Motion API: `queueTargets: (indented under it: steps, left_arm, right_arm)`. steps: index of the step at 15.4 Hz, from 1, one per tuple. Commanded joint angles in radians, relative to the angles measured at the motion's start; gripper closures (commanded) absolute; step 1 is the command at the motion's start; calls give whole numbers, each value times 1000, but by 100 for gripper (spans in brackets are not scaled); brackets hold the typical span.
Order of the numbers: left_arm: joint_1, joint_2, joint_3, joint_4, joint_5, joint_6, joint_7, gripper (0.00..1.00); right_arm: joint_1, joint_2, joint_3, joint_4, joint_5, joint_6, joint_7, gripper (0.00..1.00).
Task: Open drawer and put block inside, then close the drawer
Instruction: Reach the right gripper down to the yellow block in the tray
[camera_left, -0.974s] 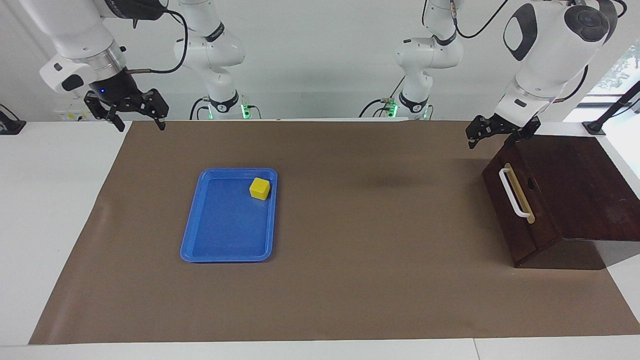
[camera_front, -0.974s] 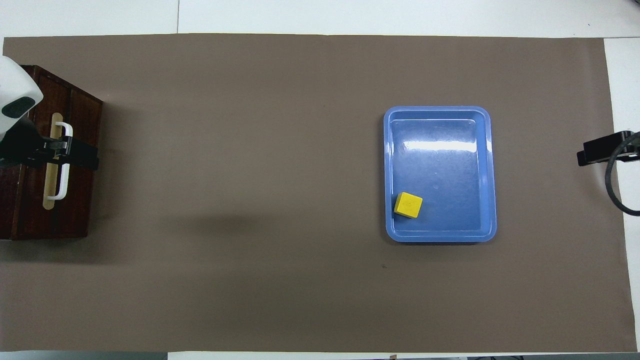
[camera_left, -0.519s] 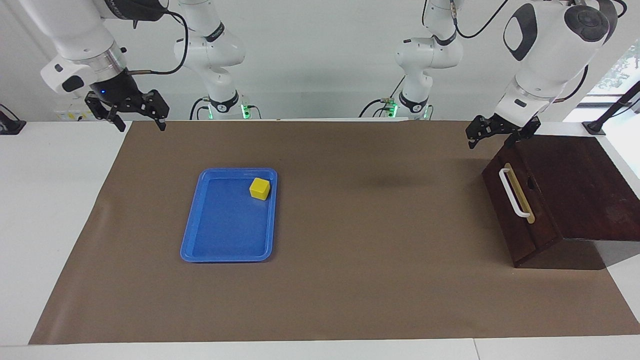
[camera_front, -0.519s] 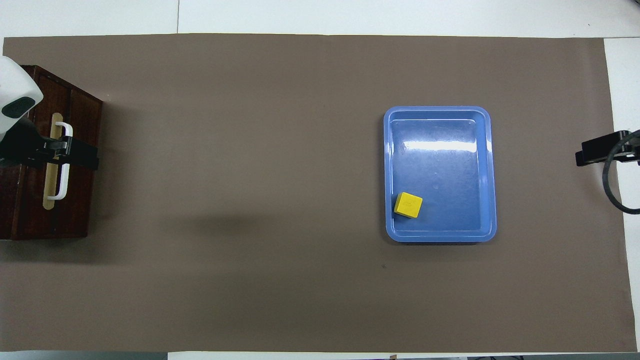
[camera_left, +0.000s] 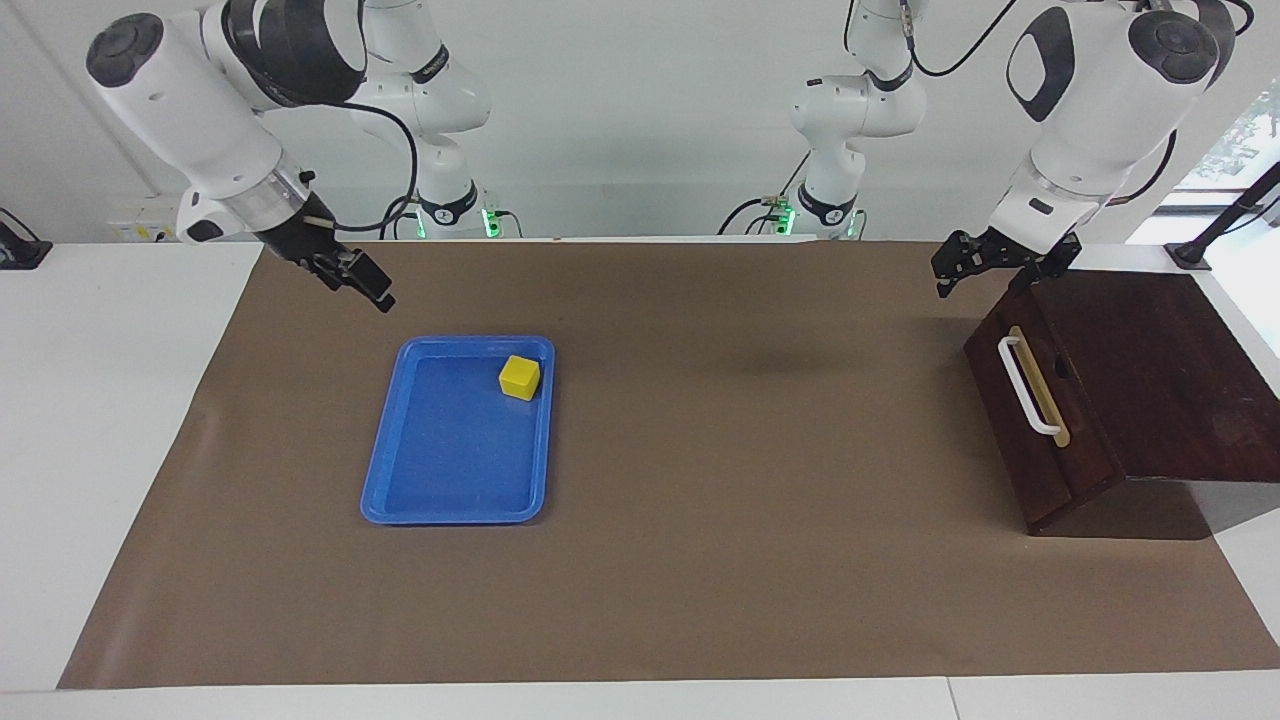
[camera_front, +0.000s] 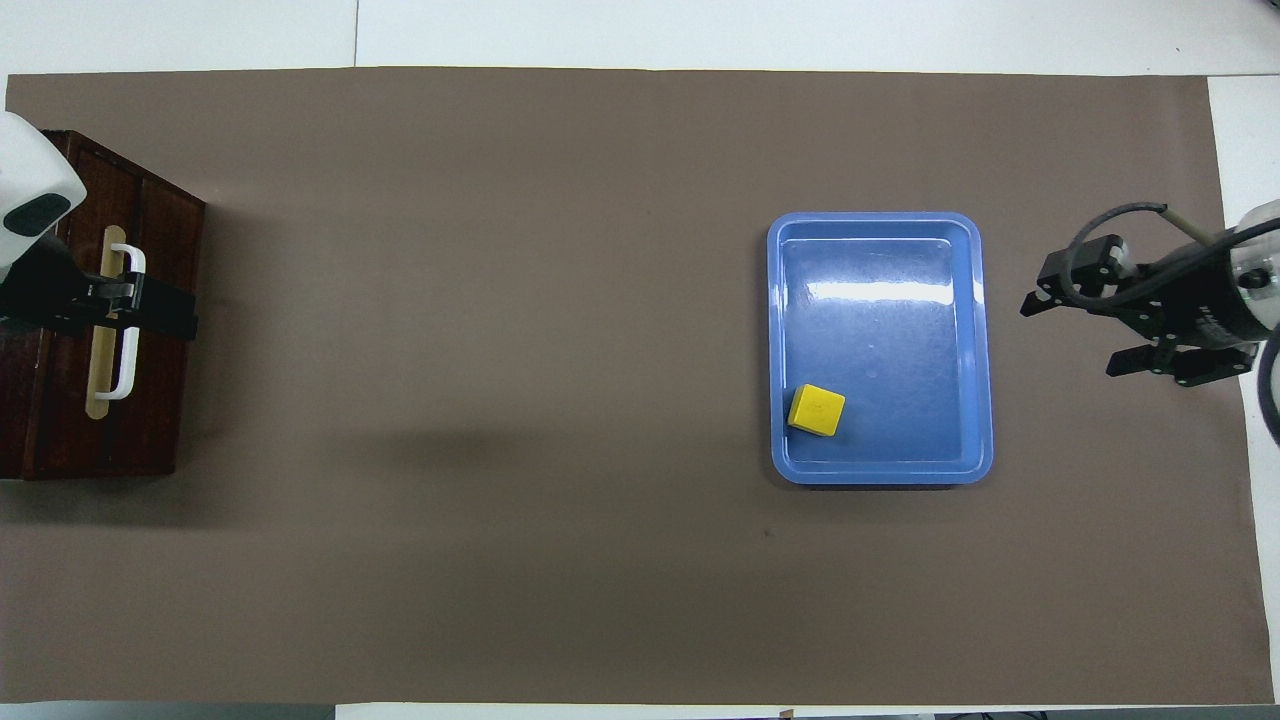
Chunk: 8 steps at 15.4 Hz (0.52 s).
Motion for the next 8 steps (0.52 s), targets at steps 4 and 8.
queueTargets:
  steps: [4,8]
  left_arm:
    - [4,-27,2,-26,-11,3,8,0]
    - [4,-27,2,-26,-11,3,8,0]
  right_arm:
    - [57,15,0,-161,257,201,566,0]
    - [68,29,0,-279,444,356,689,0]
